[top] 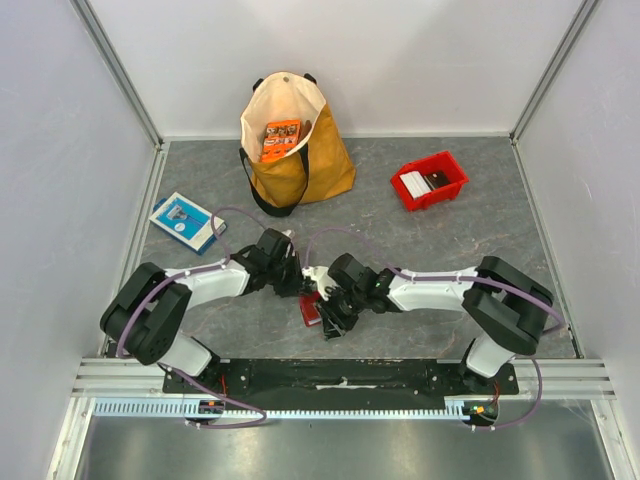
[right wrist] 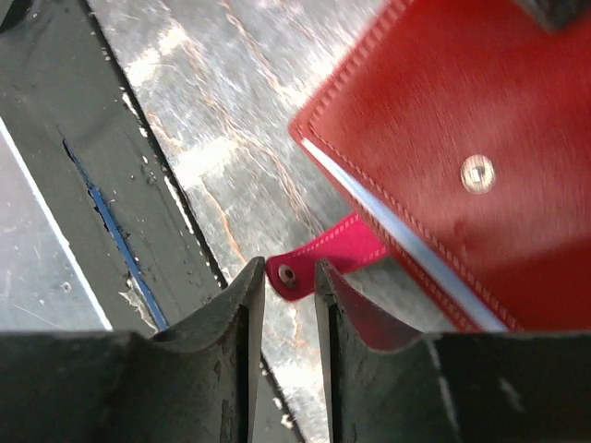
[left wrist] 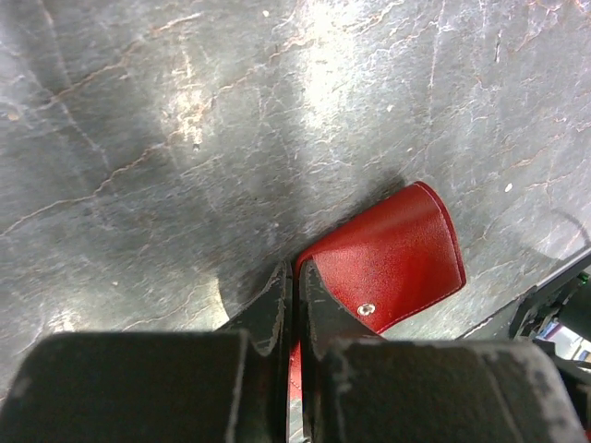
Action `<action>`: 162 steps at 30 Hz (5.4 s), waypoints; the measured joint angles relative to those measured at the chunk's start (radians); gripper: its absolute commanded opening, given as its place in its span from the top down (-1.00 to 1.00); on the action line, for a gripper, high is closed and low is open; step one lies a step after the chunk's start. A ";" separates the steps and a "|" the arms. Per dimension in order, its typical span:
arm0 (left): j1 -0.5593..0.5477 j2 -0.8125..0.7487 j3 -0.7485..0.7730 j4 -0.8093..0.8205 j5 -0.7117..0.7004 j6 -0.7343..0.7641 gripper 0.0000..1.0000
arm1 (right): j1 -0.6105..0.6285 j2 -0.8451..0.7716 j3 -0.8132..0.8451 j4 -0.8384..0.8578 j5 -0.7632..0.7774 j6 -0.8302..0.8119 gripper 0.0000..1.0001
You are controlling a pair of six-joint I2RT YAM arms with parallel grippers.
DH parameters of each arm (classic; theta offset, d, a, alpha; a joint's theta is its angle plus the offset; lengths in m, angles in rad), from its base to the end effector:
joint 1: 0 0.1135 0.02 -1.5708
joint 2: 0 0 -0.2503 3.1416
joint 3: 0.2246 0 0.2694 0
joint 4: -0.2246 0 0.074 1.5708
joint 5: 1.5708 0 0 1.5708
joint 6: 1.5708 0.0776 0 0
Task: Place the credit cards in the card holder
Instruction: Open the card holder at the center of the board, then move the storage box to the center of the board.
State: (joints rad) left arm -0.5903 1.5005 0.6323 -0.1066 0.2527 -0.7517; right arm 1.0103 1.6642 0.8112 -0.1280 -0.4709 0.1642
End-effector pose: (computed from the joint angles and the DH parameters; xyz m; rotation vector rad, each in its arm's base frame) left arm 0.2398 -0.1840 0.0781 -0.1135 2.7193 -0.7899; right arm 0.1514 0.3075 0.0854 -1.3031 2.4094 1.0054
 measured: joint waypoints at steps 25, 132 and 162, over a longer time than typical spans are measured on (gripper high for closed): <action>0.012 -0.229 -0.209 0.088 -0.058 -0.074 0.27 | -0.235 0.011 0.000 0.034 0.085 0.382 0.08; -0.016 -0.505 -0.199 -0.109 -0.169 -0.095 -0.51 | -0.835 -0.309 -0.059 -0.159 0.583 0.771 0.52; -0.024 -0.557 -0.198 -0.123 -0.090 -0.058 -0.65 | -0.503 -0.608 -0.140 -0.301 0.768 0.808 -0.61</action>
State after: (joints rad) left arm -0.6140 0.9432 0.4347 -0.2298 0.1623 -0.8097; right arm 0.5076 1.0561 0.6712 -0.4286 0.2974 0.9722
